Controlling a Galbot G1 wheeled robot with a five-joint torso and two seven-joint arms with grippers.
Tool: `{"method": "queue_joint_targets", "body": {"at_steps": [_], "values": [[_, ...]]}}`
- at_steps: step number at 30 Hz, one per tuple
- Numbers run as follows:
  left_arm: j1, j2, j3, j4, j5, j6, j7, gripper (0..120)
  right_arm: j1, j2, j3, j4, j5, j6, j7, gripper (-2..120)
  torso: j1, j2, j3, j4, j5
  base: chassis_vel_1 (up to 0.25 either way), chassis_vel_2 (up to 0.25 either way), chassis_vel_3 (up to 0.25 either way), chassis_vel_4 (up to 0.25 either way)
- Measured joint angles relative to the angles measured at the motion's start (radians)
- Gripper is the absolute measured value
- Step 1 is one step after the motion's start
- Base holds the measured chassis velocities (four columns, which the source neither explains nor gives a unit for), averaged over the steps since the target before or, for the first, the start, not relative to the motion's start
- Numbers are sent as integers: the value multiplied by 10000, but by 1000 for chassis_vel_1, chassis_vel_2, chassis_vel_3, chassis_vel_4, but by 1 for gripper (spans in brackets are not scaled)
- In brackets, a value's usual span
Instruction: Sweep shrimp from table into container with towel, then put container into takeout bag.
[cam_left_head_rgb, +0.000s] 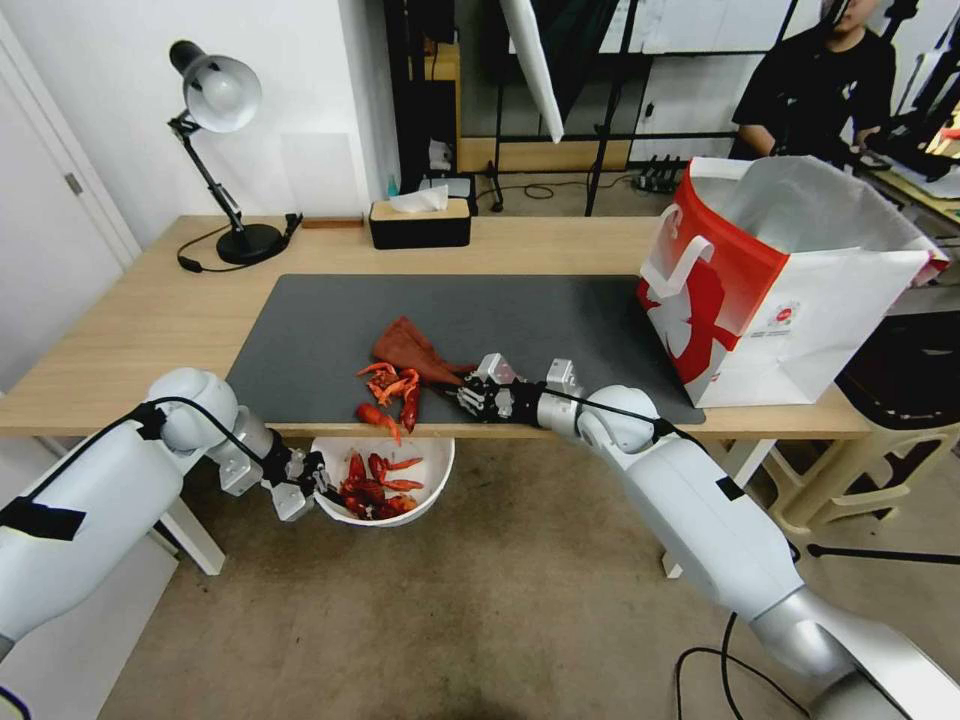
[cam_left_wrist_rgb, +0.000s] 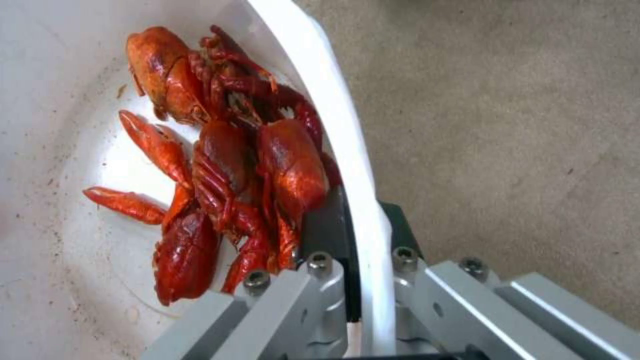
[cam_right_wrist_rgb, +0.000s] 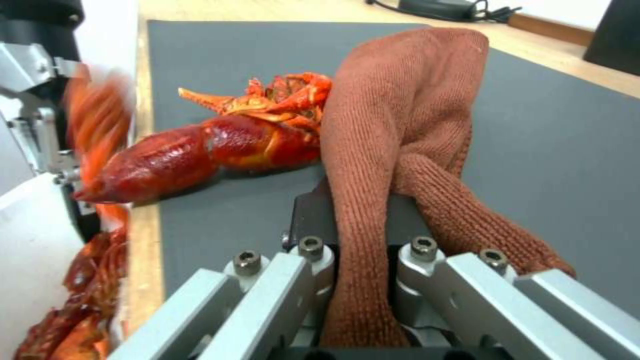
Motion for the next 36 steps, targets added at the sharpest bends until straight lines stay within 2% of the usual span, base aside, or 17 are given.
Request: {"method": "queue_joint_targets", "body": {"at_steps": [36], "values": [[-139, 77, 73, 52, -166, 53, 15, 0, -1129, -604, -30, 1613, 106, -106, -645, 4, 1, 0, 1, 1, 0, 0, 0, 0, 0]]}}
